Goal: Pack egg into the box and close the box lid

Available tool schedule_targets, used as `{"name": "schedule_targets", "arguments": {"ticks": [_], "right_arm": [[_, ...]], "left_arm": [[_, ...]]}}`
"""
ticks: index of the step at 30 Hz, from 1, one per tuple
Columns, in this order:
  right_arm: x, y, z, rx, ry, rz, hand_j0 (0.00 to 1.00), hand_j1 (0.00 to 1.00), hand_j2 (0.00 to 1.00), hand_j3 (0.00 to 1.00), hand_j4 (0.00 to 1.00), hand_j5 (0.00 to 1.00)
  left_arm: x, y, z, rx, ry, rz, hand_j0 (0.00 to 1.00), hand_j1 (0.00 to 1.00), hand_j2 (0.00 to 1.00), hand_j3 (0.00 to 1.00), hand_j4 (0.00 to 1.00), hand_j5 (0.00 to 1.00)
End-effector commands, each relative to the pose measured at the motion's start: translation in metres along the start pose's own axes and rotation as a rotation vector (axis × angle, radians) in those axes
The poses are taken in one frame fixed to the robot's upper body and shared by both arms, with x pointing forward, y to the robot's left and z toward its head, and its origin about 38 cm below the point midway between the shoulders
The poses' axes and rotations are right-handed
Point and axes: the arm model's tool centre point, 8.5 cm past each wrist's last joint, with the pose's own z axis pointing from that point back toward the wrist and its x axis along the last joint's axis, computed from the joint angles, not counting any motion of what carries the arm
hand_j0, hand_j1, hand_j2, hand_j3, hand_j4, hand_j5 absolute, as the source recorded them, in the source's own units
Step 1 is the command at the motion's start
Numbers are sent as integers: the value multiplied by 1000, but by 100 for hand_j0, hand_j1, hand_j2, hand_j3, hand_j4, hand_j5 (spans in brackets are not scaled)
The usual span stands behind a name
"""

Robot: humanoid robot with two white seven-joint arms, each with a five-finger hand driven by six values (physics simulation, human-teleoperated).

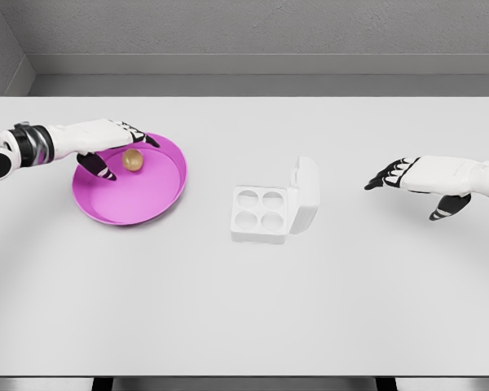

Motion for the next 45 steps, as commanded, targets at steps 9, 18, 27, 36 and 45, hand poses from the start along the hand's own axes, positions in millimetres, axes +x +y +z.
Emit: {"name": "schedule_targets", "arguments": {"ticks": [9, 18, 27, 36, 45], "right_arm": [[0, 0, 1, -3, 1, -4, 100, 100, 100, 100, 100, 100], [0, 0, 1, -3, 1, -4, 100, 100, 100, 100, 100, 100], [0, 0, 1, -3, 1, -4, 100, 100, 100, 100, 100, 100], [-2, -1, 2, -7, 6, -5, 100, 100, 100, 100, 100, 100], [-2, 0, 2, -4, 8, -7, 100, 100, 100, 100, 100, 100]], "left_arm": [[-5, -3, -6, -3, 12, 40, 91, 91, 91, 91, 91, 91], [-4, -2, -7, -3, 10, 38, 91, 91, 91, 91, 91, 91], [-5, -4, -7, -7, 11, 43, 85, 85, 85, 85, 85, 85], [-5, -7, -7, -30, 11, 42, 66, 66, 66, 66, 66, 66], [-6, -9, -6, -38, 14, 41, 49, 49, 49, 49, 49, 49]]}}
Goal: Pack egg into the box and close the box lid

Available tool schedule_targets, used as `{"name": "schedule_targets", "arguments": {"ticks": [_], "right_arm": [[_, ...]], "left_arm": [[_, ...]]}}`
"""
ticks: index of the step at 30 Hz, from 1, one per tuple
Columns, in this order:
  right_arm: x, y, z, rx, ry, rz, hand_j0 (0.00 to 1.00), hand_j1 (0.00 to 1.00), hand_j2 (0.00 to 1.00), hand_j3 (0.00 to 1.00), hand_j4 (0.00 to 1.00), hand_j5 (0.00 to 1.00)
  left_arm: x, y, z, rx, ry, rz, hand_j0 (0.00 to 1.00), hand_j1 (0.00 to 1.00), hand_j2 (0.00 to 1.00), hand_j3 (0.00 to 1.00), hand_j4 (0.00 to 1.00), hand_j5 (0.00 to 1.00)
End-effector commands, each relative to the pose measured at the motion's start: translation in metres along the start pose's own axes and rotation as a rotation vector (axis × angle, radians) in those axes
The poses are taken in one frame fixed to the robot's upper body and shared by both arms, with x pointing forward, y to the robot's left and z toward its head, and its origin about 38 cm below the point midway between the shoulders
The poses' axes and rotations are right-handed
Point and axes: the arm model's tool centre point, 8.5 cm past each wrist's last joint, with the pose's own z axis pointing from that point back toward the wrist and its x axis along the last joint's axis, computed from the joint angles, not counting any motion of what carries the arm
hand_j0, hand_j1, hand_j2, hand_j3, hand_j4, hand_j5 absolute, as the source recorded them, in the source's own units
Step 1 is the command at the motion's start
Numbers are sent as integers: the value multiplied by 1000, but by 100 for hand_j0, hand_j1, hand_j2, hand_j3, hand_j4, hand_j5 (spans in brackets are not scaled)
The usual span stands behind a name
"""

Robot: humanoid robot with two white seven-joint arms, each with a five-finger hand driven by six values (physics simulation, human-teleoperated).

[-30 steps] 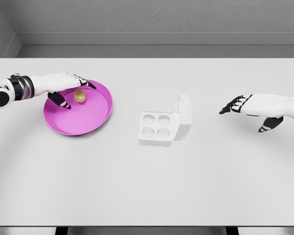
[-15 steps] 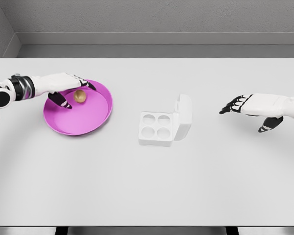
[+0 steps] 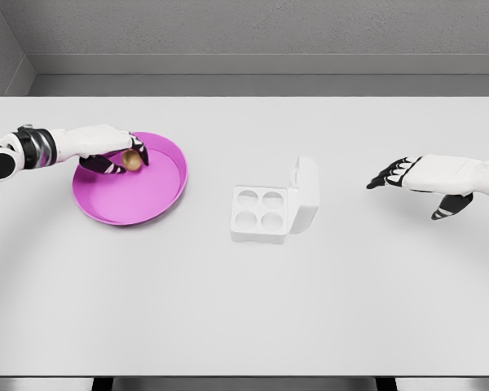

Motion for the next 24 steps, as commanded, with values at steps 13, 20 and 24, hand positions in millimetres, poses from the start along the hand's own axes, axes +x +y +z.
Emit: {"name": "schedule_targets", "arguments": {"ticks": [13, 20, 24], "right_arm": [[-1, -2, 3, -1, 4, 1, 100, 100, 100, 100, 100, 100], [12, -10, -1, -14, -30, 35, 100, 100, 100, 100, 100, 100], [17, -12, -1, -16, -42, 46, 100, 100, 100, 100, 100, 100]], "left_arm": [[1, -3, -1, -12, -2, -4, 43, 43, 43, 43, 43, 43], [4, -4, -3, -12, -10, -6, 39, 39, 39, 39, 39, 39], [2, -4, -1, -13, -6, -5, 34, 34, 34, 34, 34, 34]]}}
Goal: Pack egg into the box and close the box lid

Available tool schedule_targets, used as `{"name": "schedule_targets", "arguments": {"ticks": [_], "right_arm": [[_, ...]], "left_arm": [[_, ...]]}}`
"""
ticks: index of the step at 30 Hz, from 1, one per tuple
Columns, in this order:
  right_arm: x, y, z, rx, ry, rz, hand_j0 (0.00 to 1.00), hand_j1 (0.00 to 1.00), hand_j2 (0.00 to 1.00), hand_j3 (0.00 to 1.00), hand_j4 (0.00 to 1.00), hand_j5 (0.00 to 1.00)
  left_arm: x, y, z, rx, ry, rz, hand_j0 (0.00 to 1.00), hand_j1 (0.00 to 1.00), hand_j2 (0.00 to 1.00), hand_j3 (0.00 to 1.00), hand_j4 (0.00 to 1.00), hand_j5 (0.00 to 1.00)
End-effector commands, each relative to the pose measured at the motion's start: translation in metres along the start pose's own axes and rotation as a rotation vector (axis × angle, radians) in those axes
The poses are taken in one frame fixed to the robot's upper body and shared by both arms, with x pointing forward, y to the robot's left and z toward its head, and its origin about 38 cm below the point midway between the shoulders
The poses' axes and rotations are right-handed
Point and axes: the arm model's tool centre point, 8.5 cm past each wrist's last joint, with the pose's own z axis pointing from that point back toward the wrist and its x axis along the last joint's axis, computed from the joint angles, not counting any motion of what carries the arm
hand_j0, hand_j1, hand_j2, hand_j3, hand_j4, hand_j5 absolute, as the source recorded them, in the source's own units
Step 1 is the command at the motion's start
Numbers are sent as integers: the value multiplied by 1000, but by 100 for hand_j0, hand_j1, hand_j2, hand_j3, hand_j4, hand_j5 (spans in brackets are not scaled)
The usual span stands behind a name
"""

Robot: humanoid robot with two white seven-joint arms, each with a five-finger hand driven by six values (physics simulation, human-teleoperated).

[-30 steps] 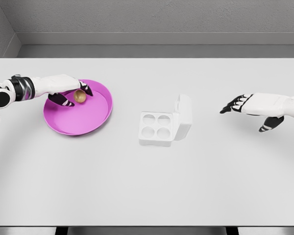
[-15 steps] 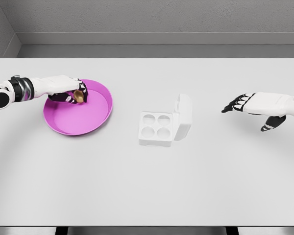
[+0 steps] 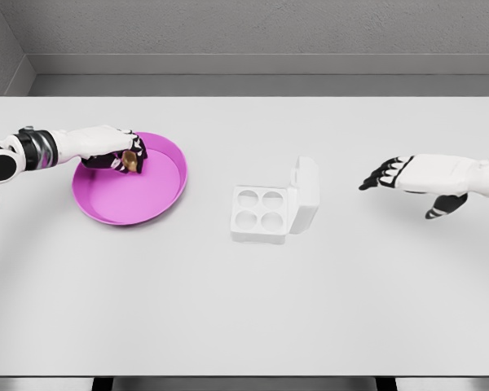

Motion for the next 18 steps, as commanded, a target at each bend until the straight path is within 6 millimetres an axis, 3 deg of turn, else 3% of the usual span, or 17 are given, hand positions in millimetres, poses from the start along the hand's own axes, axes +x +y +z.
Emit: {"name": "schedule_targets", "arguments": {"ticks": [1, 8, 18], "right_arm": [[0, 0, 5, 6, 7, 3, 100, 100, 100, 100, 100, 100], [-3, 1, 10, 14, 18, 5, 100, 100, 100, 100, 100, 100], [-2, 1, 11, 14, 18, 7, 100, 100, 100, 100, 100, 100]], "left_arm": [[0, -2, 0, -19, -3, -13, 34, 34, 34, 34, 34, 34], [1, 0, 1, -12, -6, -14, 30, 30, 30, 30, 30, 30], [18, 18, 3, 45, -64, -39, 27, 27, 27, 27, 27, 27]]}}
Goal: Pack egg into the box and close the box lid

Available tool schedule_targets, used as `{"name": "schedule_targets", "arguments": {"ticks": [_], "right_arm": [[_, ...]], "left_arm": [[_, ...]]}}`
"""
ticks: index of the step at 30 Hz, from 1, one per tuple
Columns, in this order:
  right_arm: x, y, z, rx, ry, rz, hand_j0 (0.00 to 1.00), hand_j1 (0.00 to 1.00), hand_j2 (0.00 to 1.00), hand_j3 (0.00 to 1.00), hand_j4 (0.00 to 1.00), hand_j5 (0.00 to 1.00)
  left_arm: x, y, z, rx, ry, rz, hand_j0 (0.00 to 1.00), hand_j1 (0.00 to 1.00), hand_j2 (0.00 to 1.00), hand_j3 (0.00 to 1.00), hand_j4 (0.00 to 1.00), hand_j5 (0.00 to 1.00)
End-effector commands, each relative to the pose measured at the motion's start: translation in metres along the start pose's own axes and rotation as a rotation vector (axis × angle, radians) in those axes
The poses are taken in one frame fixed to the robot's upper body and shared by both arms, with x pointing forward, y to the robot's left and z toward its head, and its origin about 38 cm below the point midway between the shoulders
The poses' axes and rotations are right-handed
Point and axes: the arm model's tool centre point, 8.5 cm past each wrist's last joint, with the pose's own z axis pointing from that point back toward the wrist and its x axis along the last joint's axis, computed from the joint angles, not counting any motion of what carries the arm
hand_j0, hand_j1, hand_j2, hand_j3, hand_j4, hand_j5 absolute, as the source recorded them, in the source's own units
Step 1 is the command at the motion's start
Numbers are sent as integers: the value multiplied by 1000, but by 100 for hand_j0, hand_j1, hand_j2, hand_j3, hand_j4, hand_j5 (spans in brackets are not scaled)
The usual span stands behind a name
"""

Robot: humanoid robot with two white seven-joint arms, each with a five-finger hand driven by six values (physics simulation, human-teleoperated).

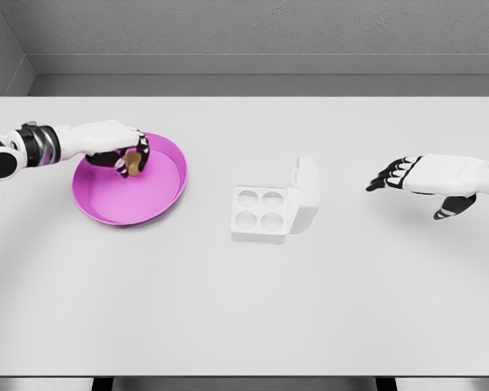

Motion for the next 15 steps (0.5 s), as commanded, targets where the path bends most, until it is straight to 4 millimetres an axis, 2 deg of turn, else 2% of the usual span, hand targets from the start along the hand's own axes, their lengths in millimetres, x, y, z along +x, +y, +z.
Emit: {"name": "schedule_targets", "arguments": {"ticks": [1, 7, 10, 15], "right_arm": [[0, 0, 0, -2, 1, -4, 100, 100, 100, 100, 100, 100], [0, 0, 1, -3, 2, -4, 100, 100, 100, 100, 100, 100], [0, -1, 1, -4, 1, -3, 100, 100, 100, 100, 100, 100], [2, -2, 1, -5, -4, 3, 100, 100, 100, 100, 100, 100]], "left_arm": [[1, 4, 3, 15, -7, 4, 27, 27, 27, 27, 27, 27], [5, 8, 4, 41, -35, 21, 27, 27, 27, 27, 27, 27], [11, 17, 10, 68, -58, 13, 27, 27, 27, 27, 27, 27], [17, 17, 15, 98, -98, 40, 27, 27, 27, 27, 27, 27]]}}
